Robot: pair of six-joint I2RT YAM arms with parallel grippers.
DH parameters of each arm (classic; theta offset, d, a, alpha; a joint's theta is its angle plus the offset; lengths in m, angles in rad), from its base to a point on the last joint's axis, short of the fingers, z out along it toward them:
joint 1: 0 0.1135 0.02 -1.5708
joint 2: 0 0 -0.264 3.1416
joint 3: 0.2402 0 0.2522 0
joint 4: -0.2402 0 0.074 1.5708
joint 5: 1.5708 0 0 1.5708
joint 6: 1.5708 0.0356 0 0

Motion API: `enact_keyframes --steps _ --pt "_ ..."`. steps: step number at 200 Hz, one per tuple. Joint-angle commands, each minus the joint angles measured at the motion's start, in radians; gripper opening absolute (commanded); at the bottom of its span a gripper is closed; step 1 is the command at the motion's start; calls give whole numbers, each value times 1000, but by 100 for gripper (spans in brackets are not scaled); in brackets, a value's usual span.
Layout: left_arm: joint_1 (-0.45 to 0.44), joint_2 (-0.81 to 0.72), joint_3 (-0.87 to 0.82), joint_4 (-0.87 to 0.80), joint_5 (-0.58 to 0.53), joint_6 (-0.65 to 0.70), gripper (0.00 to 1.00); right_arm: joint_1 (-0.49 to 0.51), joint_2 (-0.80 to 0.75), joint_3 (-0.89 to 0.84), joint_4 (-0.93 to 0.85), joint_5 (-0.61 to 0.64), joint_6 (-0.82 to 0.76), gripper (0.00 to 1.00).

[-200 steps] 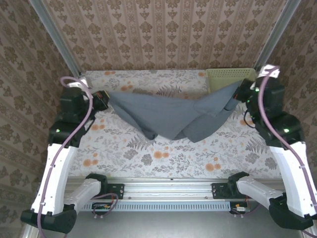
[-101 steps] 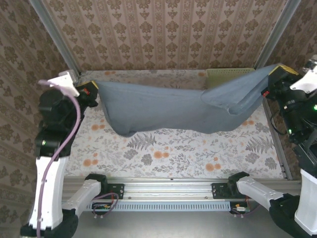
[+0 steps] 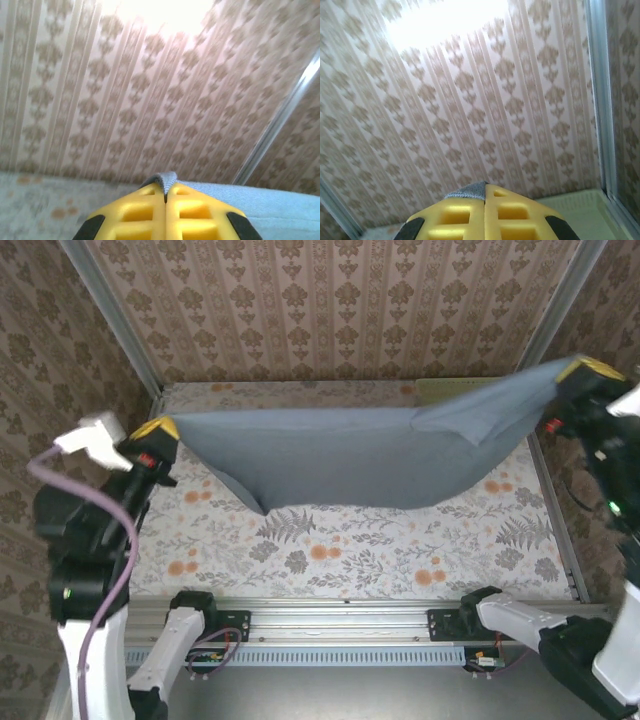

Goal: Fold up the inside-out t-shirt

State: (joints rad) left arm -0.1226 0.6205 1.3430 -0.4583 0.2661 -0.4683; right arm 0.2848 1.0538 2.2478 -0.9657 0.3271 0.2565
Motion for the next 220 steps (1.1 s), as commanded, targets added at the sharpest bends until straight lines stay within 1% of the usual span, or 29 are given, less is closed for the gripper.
enact_keyframes --steps 1,15,28,50,72,96,124,139,155,174,208,220 --pt "8 -56 -21 100 21 27 0 -6 -67 82 51 -43 -7 0" --pt "8 -97 -17 123 17 20 0 -7 -92 94 82 -72 -4 0" --pt "8 -121 -4 131 -4 21 0 -6 -103 112 108 -73 -5 0" --pt "8 -98 30 109 -51 49 0 -7 -69 170 131 -48 -28 0" --pt "8 -5 79 36 -94 75 0 -6 23 226 133 -30 -67 0" --pt "8 121 120 -20 -104 96 0 -7 122 232 134 16 -109 0" --pt "8 270 165 -69 -137 121 0 -7 209 170 168 77 -166 0" --pt "26 341 196 -99 -164 115 0 -7 241 118 212 92 -188 0" --pt "70 404 216 -106 -152 81 0 -7 275 77 258 100 -204 0" --pt "112 460 214 -72 -120 53 0 -8 324 66 288 109 -220 0" --pt "147 559 183 -8 -78 10 0 -10 419 20 349 89 -234 0" --pt "151 569 154 27 -38 -4 0 -11 441 13 351 87 -232 0"
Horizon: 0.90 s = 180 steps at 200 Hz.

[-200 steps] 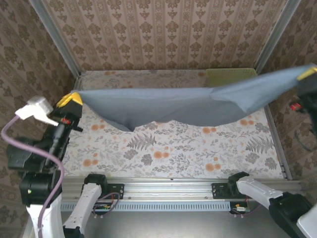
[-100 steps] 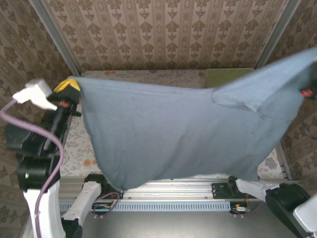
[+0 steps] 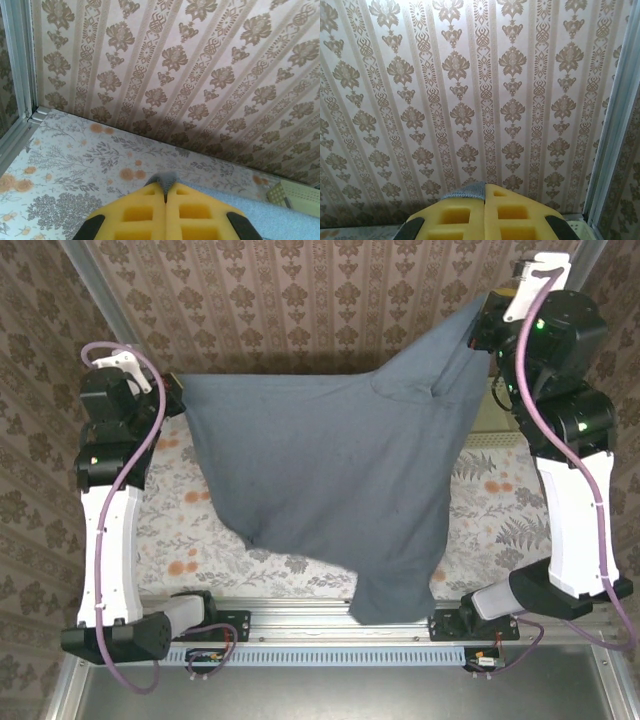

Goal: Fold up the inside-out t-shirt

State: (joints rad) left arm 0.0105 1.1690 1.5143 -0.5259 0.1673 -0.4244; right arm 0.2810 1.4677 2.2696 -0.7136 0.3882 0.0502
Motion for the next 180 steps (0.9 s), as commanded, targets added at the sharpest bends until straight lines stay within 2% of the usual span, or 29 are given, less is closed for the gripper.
enact_keyframes --steps 1,26,61,123,156,180 --pt "18 21 -18 96 64 -49 0 -8 29 -9 98 27 -26 0" --pt "22 -3 -34 110 106 -47 0 -14 22 -20 96 29 -14 0" --pt "32 -141 -96 164 130 -59 0 -14 -69 -56 100 8 11 0" --pt "34 -437 -209 257 148 -91 0 -13 -368 -181 110 -10 76 0" --pt "35 -563 -178 244 142 -93 0 -13 -462 -146 90 -70 111 0" --pt "35 -575 -128 219 159 -102 0 -13 -464 -66 72 -89 113 0"
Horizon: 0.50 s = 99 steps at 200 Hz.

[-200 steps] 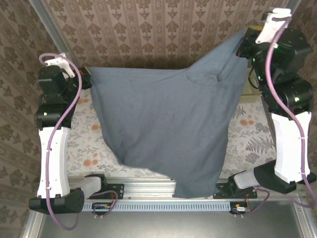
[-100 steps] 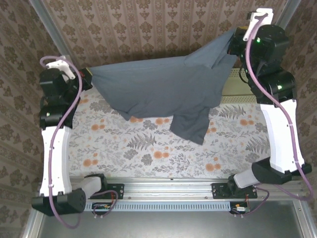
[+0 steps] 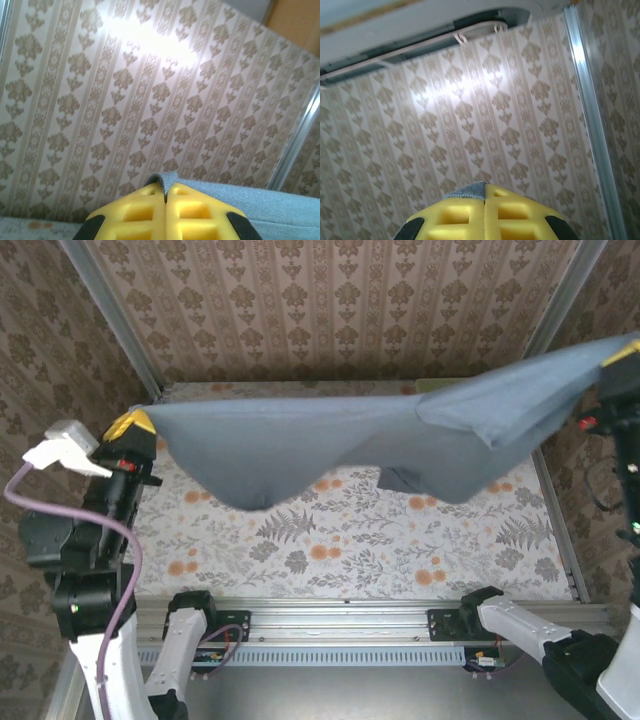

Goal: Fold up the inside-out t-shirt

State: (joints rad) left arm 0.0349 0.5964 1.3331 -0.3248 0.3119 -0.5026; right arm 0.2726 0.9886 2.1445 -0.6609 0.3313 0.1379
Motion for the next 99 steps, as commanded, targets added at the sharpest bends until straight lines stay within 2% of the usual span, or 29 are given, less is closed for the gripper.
enact_keyframes --steps 1,52,82,99 --pt "11 -1 55 18 16 -25 0 -5 18 62 19 -32 24 0" --pt "10 129 74 2 41 -40 0 -6 210 211 22 38 -73 0" --pt "10 227 -12 22 20 -48 0 -5 333 189 38 17 -80 0" --pt "10 290 -76 47 -4 -53 0 -5 387 104 76 -20 -70 0"
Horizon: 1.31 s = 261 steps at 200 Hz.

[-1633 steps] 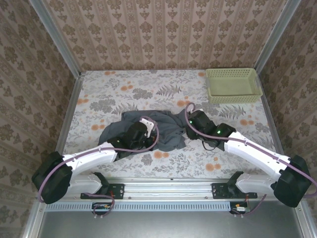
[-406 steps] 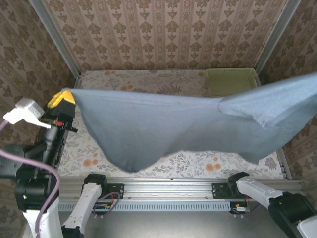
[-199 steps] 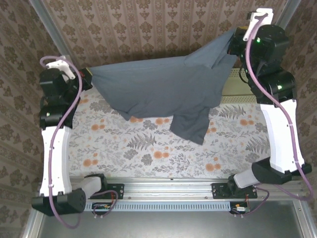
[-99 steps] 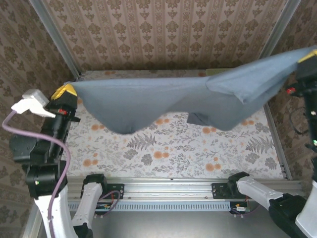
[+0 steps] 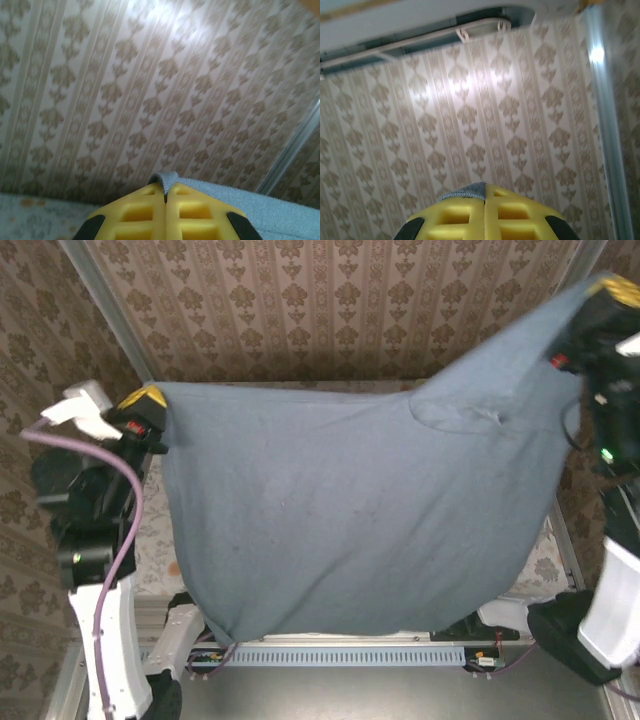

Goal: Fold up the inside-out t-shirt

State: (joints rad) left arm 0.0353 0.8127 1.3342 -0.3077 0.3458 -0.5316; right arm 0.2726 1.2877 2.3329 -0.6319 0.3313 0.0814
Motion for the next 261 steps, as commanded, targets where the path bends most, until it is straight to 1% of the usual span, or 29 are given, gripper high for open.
enact_keyframes --steps 1,8,39,54,70,92,106,123,132,140,147,151,166,179,186,194,203,212,230,246,261 --pt "10 79 -81 32 -40 -24 0 -5 90 -90 51 -22 -13 0" --pt "9 107 -111 49 -53 -29 0 -6 97 -143 83 -37 -11 0" --pt "10 265 -239 170 -111 -65 7 -5 255 -334 225 -99 0 0" --pt "13 382 -266 225 -119 -80 9 -5 366 -364 261 -131 19 0" --pt "18 525 -257 266 -117 -94 9 -4 517 -338 272 -151 42 0" --pt "34 744 -188 296 -102 -123 9 -6 754 -198 237 -157 63 0" --pt "41 878 -119 303 -91 -134 10 -7 923 -28 185 -156 70 0" --pt "49 1023 -14 277 -90 -138 11 -8 1127 235 106 -140 73 0" --pt "55 1087 38 266 -94 -147 11 -13 1231 386 62 -135 81 4" --pt "63 1136 82 257 -95 -154 14 -17 1311 503 43 -135 92 10" --pt "67 1178 125 247 -98 -156 19 -24 1364 566 51 -135 105 20" --pt "71 1201 149 238 -99 -158 23 -29 1382 578 66 -135 114 28" --pt "83 1273 251 200 -90 -159 33 -46 1394 544 161 -142 159 47" --pt "87 1315 340 136 -85 -151 46 -62 1381 512 203 -161 188 64" --pt "89 1327 381 101 -88 -139 53 -67 1372 512 205 -158 195 71" --pt "87 1328 424 46 -97 -125 60 -71 1358 511 192 -151 196 77" --pt "86 1311 446 -10 -115 -115 65 -77 1335 510 160 -141 190 80" --pt "85 1276 440 -53 -137 -114 70 -78 1307 505 114 -129 186 81" --pt "74 1167 355 -111 -175 -127 75 -77 1222 448 12 -129 194 81" --pt "43 1048 243 -160 -232 -138 80 -71 1111 314 -41 -161 215 81" --pt "9 927 120 -201 -273 -156 82 -53 978 96 -40 -188 223 83"
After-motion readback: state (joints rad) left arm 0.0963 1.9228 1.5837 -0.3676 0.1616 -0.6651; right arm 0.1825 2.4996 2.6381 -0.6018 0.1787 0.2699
